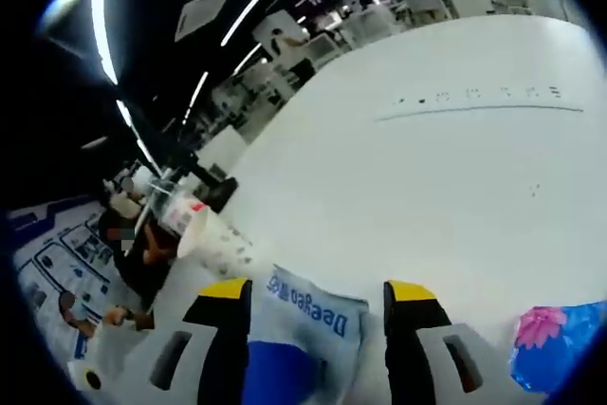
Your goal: Arrange the tabletop items into an orderly group along one side of the table until the central work area is clear of visible clutter.
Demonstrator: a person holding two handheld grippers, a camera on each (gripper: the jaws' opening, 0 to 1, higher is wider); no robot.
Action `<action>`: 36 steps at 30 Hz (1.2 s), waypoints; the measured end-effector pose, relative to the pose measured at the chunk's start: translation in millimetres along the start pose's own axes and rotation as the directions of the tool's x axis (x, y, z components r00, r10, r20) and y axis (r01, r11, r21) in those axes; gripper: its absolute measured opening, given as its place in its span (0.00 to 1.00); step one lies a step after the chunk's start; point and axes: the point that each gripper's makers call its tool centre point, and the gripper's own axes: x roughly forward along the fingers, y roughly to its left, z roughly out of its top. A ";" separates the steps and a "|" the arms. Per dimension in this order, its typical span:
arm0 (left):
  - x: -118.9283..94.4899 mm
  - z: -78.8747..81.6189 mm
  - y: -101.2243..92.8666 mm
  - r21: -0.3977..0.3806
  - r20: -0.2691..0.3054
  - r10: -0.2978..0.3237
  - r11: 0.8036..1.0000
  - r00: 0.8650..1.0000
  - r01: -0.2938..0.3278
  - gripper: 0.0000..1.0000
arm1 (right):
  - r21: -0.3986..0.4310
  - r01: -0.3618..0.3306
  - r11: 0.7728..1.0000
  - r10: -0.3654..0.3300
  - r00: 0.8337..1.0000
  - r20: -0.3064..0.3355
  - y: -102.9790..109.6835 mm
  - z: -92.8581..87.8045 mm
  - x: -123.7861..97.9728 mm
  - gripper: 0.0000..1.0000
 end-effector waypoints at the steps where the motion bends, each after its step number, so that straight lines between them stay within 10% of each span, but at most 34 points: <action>1: 1.7 -0.3 1.6 -0.013 -0.002 0.004 1.000 1.000 -0.004 0.13 | -0.001 -0.002 1.000 0.002 0.999 -0.034 3.2 -7.5 0.4 0.48; 18: -0.8 10.4 28.3 0.001 -0.006 0.072 0.997 0.997 -0.072 0.00 | 0.015 -0.083 0.996 0.083 0.997 0.009 13.1 -3.7 -14.6 0.00; 26: -23.6 23.9 42.7 -0.074 0.050 0.091 0.993 0.995 -0.088 0.00 | 0.180 -0.134 0.974 0.107 0.982 0.154 19.9 -1.8 -54.5 0.00; 36: -40.8 63.2 56.3 -0.084 0.109 0.108 0.992 0.988 -0.099 0.00 | 0.175 -0.165 0.971 0.115 0.957 0.265 39.3 -30.8 -120.7 0.00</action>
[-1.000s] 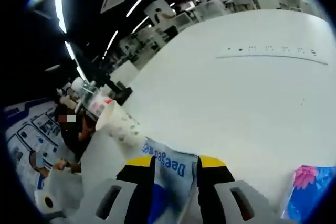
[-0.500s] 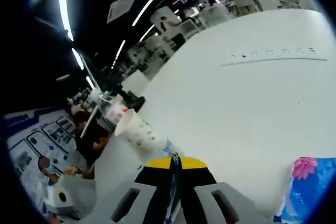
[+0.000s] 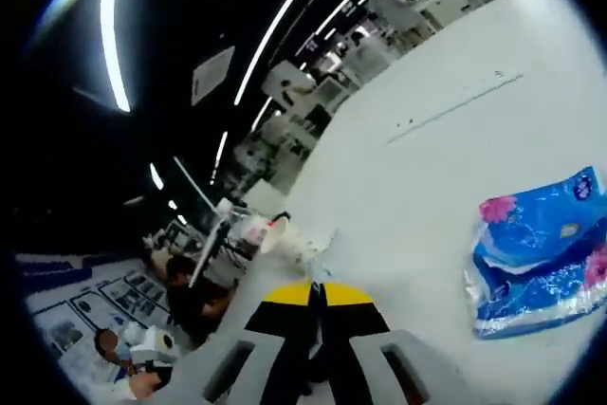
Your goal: Arrange the tabletop items into an orderly group along one side of the table until the central work area is clear of visible clutter.
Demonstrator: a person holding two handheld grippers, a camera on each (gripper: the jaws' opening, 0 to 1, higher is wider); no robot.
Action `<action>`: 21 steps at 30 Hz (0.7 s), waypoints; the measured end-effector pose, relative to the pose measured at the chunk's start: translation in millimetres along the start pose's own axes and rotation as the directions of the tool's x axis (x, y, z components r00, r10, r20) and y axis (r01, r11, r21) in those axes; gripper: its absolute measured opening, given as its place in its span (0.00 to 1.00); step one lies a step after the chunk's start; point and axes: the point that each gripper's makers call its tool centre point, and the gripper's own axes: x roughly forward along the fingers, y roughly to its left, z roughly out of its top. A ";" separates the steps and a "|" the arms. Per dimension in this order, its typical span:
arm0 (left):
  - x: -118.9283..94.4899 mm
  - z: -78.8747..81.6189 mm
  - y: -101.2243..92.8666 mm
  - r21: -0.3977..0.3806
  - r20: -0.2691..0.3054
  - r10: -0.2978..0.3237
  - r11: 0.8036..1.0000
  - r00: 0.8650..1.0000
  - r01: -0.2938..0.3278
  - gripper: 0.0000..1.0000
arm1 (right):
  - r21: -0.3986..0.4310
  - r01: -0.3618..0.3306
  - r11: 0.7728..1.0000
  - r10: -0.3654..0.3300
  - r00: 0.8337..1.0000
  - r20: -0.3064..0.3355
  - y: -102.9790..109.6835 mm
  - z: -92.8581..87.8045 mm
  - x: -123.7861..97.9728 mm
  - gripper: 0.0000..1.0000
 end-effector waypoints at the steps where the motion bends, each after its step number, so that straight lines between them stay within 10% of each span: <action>1: 0.9 3.6 -1.9 0.013 -0.006 -0.002 1.000 1.000 0.002 0.00 | 0.011 0.005 1.000 -0.006 1.000 0.019 2.1 -1.7 -7.4 0.00; 11: 22.9 16.7 1.9 0.133 -0.077 0.014 0.991 0.997 -0.004 0.00 | 0.110 0.119 0.987 -0.122 0.992 0.025 -11.9 -48.5 -41.6 0.00; 21: 27.9 16.8 11.6 0.167 -0.085 0.018 0.986 0.996 -0.003 0.00 | 0.004 0.201 0.979 -0.201 0.978 -0.054 -25.0 -69.1 -46.0 0.00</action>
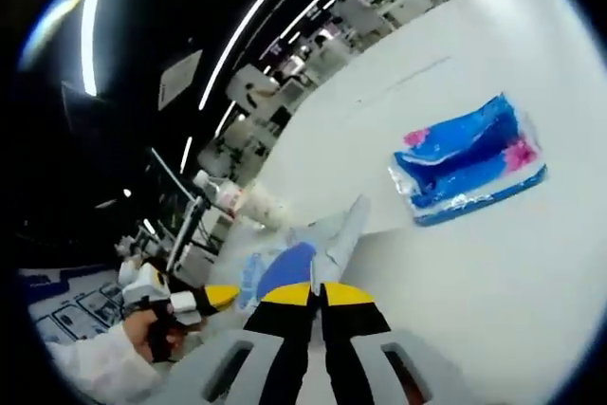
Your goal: Arrange the tabletop items into an orderly group along one side of the table until the central work area is clear of visible clutter.
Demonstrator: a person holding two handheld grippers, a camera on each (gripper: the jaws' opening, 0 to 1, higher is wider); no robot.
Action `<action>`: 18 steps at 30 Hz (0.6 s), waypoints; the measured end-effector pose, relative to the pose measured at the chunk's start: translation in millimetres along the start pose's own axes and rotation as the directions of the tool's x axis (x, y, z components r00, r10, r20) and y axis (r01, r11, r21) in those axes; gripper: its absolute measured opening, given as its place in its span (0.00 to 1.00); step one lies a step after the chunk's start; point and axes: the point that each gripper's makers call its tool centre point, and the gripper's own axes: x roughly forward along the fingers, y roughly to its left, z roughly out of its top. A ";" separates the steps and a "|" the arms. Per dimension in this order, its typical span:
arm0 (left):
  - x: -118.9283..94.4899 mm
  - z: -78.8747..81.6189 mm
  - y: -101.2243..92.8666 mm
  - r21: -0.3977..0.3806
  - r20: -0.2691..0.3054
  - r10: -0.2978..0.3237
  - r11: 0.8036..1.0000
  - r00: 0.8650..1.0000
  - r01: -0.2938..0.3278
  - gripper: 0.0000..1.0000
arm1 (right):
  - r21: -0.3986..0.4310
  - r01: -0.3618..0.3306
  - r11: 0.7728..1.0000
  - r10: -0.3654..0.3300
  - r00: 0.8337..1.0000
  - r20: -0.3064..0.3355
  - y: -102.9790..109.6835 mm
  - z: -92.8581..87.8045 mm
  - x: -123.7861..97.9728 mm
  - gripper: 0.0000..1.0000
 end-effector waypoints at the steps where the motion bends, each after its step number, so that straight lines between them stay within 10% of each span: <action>1: 0.3 1.3 0.8 0.015 0.014 0.001 1.000 1.000 -0.001 0.00 | -0.044 -0.002 0.999 0.001 1.000 -0.025 -0.4 -4.1 0.8 0.00; 6: -1.9 1.2 3.1 0.047 0.040 -0.006 0.999 0.999 0.005 0.01 | -0.119 0.020 0.993 -0.026 0.998 -0.049 -2.9 -9.3 3.5 0.13; 13: -10.3 -5.6 7.0 0.013 0.077 -0.026 1.000 0.997 0.025 0.31 | -0.125 0.020 0.992 -0.028 0.998 -0.060 -1.0 -10.2 0.7 0.50; 18: -12.7 -16.5 -0.7 0.008 0.062 -0.058 0.998 0.996 0.057 0.31 | -0.035 0.053 0.998 -0.055 0.996 -0.063 -17.7 -13.5 -2.3 0.48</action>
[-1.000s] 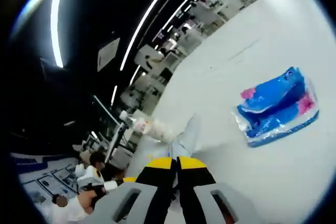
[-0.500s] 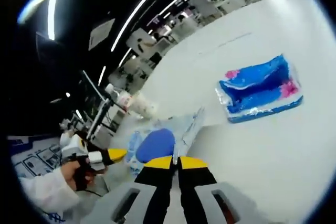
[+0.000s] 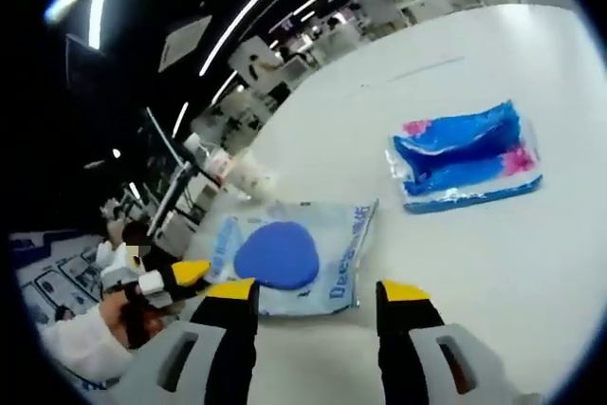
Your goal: Arrange the tabletop items into an orderly group along one side of the table until the central work area is clear of visible clutter.
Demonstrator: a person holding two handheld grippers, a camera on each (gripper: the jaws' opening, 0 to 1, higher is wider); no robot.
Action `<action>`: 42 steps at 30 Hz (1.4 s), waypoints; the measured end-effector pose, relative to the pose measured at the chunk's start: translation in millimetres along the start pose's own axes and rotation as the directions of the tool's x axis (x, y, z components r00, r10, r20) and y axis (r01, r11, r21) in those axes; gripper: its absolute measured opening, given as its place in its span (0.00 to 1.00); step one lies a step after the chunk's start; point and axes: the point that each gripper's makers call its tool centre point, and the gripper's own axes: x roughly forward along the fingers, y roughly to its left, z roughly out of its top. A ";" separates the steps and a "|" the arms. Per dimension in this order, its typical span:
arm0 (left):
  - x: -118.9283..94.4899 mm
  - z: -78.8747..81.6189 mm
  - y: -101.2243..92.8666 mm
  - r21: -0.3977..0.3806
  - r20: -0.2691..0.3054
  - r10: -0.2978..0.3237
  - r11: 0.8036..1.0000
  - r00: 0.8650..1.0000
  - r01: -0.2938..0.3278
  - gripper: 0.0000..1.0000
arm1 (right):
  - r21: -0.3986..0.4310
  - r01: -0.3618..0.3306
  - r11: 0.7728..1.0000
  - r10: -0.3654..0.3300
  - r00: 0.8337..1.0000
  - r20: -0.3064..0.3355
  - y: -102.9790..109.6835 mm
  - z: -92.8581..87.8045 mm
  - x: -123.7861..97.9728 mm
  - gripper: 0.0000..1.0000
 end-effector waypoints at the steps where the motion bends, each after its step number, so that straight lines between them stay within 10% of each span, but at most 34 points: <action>1: 0.9 -2.6 -0.9 0.017 -0.009 0.004 1.000 1.000 -0.003 0.29 | 0.017 0.011 1.000 -0.011 1.000 -0.008 -4.6 -2.1 1.1 0.47; 7: 5.2 -2.6 -4.7 0.012 -0.011 0.007 1.000 1.000 -0.007 0.12 | 0.027 0.005 1.000 -0.004 1.000 -0.026 -5.3 -4.8 4.7 0.31; 11: 6.2 -1.5 -3.3 0.024 -0.014 0.029 0.999 0.999 -0.029 0.05 | 0.033 0.003 0.999 -0.002 0.999 -0.040 -5.3 -7.7 5.2 0.01; 21: 6.4 15.8 -17.2 0.066 -0.006 0.019 0.998 1.000 -0.019 0.01 | 0.001 -0.077 0.997 0.076 0.996 0.045 12.7 19.8 -2.3 0.00; 32: 37.0 60.1 -39.4 0.066 0.003 -0.034 0.997 0.999 0.034 0.01 | -0.012 -0.062 0.998 0.063 0.990 0.126 10.2 70.7 8.8 0.00; 42: 65.6 67.7 -40.3 0.034 -0.033 -0.035 0.999 0.999 0.036 0.01 | -0.009 -0.024 1.000 0.025 0.990 0.142 -1.5 97.9 26.7 0.00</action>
